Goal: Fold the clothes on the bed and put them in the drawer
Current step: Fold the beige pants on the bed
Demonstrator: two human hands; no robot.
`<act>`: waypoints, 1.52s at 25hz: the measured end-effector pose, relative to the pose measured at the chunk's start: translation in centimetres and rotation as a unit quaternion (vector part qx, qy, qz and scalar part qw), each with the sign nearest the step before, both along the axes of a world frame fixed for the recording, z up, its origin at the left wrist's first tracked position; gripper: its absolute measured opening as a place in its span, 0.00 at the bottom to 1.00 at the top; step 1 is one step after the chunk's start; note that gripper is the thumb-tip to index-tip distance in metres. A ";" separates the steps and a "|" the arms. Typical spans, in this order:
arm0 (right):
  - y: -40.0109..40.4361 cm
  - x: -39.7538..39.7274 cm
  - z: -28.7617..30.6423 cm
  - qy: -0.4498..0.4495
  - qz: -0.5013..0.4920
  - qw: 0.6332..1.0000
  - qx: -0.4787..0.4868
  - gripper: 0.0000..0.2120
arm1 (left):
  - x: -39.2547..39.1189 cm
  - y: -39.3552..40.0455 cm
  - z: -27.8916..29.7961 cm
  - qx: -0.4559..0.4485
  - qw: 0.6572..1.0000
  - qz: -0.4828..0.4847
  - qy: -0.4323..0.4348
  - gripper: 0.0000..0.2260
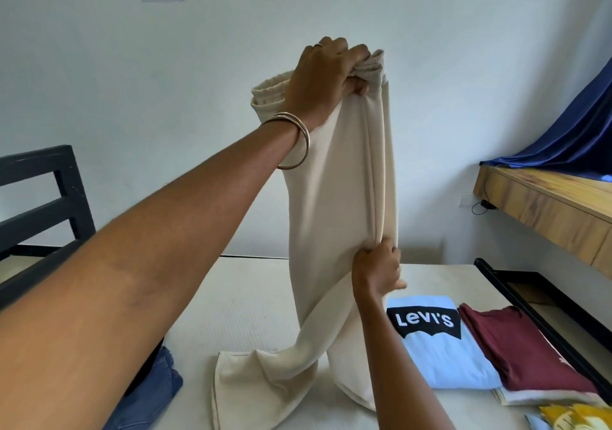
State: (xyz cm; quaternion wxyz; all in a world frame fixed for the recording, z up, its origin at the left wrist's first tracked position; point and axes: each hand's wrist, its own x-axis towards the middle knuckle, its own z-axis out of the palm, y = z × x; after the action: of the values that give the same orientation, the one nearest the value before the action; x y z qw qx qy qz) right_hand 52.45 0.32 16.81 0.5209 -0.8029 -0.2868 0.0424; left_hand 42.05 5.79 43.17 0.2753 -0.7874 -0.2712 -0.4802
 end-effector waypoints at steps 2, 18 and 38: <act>-0.7 1.0 -3.7 0.091 0.022 0.993 -0.079 0.14 | -0.5 0.0 0.1 0.006 1.000 0.011 -0.023 0.13; -2.1 2.4 -9.7 -0.053 0.305 0.943 -0.119 0.09 | -6.2 3.7 -1.7 -0.028 0.991 0.049 -0.123 0.12; -8.7 21.7 7.8 0.029 0.299 0.951 0.068 0.09 | -10.8 6.4 -9.4 -0.230 0.946 0.058 -0.222 0.14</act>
State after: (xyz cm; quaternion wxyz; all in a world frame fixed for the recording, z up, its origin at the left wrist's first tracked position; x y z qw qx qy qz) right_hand 74.17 -8.34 24.59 0.5455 -0.6414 -0.5008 0.2004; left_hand 31.26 12.20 33.75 0.0470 -0.6860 -0.4739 -0.5502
